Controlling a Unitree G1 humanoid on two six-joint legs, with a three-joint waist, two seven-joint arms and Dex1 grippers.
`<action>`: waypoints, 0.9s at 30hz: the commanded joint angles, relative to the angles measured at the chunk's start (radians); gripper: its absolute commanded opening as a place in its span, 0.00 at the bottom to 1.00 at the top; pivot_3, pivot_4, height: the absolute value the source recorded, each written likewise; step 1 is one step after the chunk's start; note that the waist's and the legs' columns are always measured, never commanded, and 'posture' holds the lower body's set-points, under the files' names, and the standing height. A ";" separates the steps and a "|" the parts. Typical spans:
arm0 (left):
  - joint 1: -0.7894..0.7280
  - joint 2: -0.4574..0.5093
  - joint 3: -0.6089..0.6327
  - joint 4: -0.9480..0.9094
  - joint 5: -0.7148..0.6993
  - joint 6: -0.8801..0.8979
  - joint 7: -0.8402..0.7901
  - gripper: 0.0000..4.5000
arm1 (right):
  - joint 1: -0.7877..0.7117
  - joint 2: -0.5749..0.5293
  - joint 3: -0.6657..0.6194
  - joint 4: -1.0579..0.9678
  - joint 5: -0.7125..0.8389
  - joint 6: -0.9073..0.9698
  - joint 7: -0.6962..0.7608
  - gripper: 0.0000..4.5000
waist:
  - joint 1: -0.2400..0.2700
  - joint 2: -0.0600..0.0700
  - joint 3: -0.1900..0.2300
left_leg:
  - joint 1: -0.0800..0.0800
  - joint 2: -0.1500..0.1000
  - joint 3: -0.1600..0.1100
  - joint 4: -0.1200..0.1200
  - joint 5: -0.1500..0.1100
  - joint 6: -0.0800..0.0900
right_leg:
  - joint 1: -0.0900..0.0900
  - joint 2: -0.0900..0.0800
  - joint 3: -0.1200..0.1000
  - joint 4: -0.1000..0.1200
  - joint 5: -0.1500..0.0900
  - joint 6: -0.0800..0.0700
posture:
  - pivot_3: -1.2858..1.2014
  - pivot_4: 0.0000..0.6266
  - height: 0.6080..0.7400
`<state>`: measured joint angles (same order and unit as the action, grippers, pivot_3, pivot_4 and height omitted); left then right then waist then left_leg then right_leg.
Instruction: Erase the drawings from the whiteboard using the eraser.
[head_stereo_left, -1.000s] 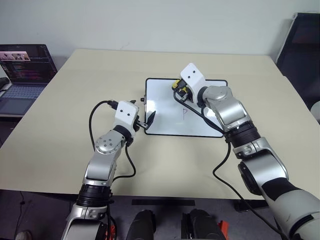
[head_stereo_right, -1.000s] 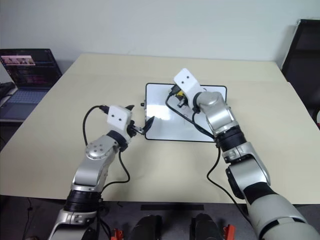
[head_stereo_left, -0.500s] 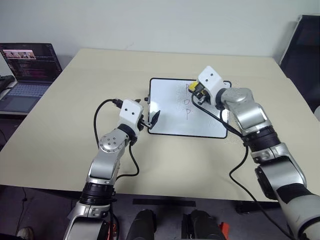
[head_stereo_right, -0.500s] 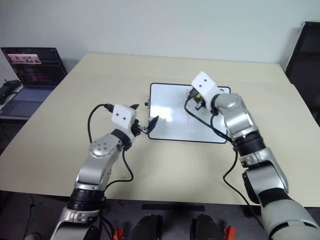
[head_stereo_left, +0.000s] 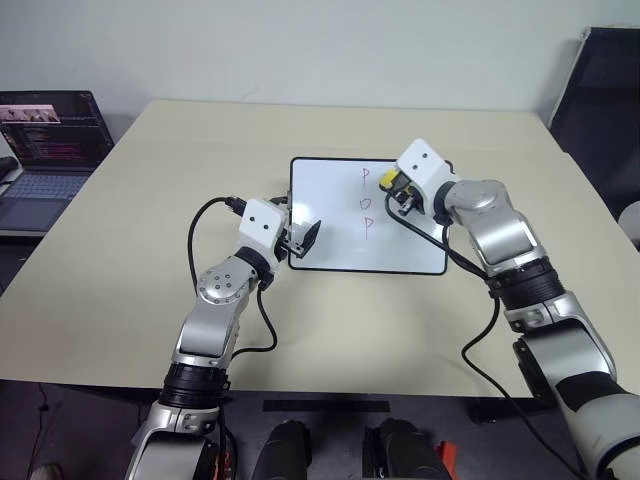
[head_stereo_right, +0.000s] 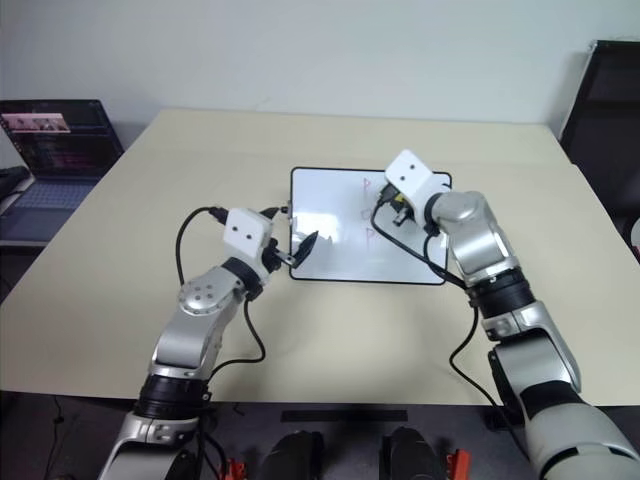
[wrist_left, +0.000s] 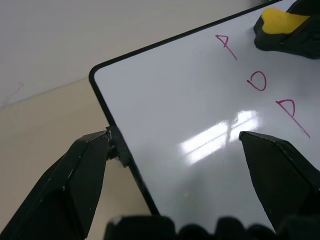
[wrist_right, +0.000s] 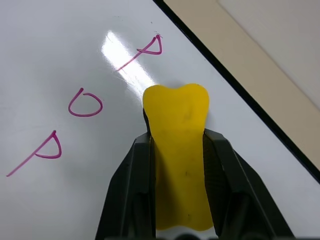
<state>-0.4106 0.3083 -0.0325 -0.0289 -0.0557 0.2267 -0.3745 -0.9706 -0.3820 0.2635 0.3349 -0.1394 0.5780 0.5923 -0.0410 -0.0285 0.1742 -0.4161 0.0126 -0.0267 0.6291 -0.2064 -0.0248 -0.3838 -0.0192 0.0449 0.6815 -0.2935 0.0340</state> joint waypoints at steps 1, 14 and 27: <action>-0.008 0.004 0.017 -0.036 0.002 -0.018 0.011 1.00 | -0.047 0.032 0.024 0.033 -0.006 -0.007 0.022 0.21 | -0.002 0.000 0.000 | 0.000 0.000 0.000 0.000 0.000 0.000 | 0.000 0.000 0.000 0.000 0.000 0.000 | 0.52 0.24 1.00; 0.000 -0.017 0.006 -0.034 0.004 -0.023 0.037 1.00 | -0.206 0.065 0.036 0.290 -0.035 -0.158 0.046 0.21 | -0.002 0.000 0.000 | 0.000 0.000 0.000 0.000 0.000 0.000 | 0.000 0.000 0.000 0.000 0.000 0.000 | 0.52 0.24 1.00; -0.021 -0.011 0.011 -0.001 0.001 -0.043 0.029 1.00 | -0.294 0.107 0.013 0.437 -0.042 -0.248 0.029 0.21 | -0.003 0.000 0.000 | 0.000 0.000 0.000 0.000 0.000 0.000 | -0.001 -0.001 0.000 0.000 0.000 0.000 | 0.52 0.24 1.00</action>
<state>-0.4067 0.2920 -0.0325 -0.0216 -0.0557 0.2094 -0.3424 -1.2376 -0.2797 0.2945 0.7799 -0.1763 0.3471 0.6306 -0.0441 -0.0283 0.1744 -0.4164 0.0127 -0.0265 0.6288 -0.2064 -0.0249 -0.3846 -0.0198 0.0448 0.6818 -0.2931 0.0338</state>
